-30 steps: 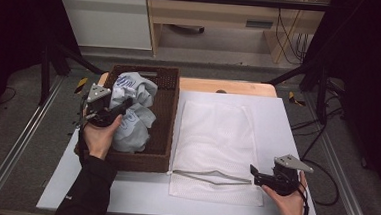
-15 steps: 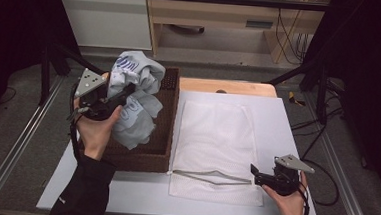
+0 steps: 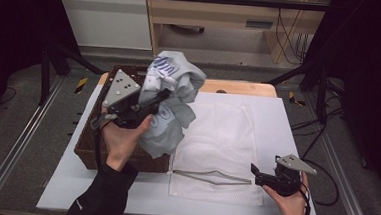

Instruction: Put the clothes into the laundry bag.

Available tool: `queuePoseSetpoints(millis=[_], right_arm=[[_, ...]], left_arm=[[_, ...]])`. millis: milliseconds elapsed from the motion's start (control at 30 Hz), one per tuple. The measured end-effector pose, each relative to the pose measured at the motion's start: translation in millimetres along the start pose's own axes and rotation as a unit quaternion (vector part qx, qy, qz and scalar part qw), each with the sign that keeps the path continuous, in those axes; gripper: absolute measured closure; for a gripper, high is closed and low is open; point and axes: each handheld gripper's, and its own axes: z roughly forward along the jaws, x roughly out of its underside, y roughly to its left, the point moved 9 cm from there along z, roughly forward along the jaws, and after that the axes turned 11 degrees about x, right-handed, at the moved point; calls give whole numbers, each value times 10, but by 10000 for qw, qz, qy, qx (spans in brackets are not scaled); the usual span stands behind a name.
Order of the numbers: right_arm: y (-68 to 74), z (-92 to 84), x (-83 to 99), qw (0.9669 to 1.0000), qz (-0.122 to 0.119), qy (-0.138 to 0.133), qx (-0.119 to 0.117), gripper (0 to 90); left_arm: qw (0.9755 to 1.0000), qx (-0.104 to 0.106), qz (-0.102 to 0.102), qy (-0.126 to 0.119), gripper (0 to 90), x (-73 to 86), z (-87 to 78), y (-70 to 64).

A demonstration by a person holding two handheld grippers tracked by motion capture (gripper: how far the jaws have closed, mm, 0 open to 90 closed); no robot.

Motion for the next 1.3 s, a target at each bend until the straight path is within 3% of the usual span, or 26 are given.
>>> queuePoseSetpoints(millis=[133,300,533,667,800,1100,1167,1267,1300], right_arm=[[-19,3,4,10000,-18,-6,31,93],[-45,0,7,9999,-71,-18,107,101],[-109,8,22,9998,-31,-18,183,101],[-144,11,33,9997,-27,-25,232,102],[-154,18,55,9996,2,54,259,110],[-161,29,74,9997,-26,85,248,115],[-173,23,66,9996,-6,45,261,115],[-202,21,59,9995,52,-11,302,125],[-213,22,61,9995,43,-12,319,128]], left_arm=[[9995,320,24,59,708,14,182,-277],[9980,596,98,203,706,114,435,-525],[9943,896,88,569,706,445,863,-808],[9894,1123,61,920,705,749,1121,-936],[9854,1199,-34,1205,730,1027,1332,-1002],[9759,1365,-69,1699,781,1564,1664,-1162],[9738,1402,-93,1786,765,1668,1700,-1181],[9713,1357,-44,1955,673,1847,1752,-1185],[9694,1348,-36,2053,641,1912,1771,-1184]])
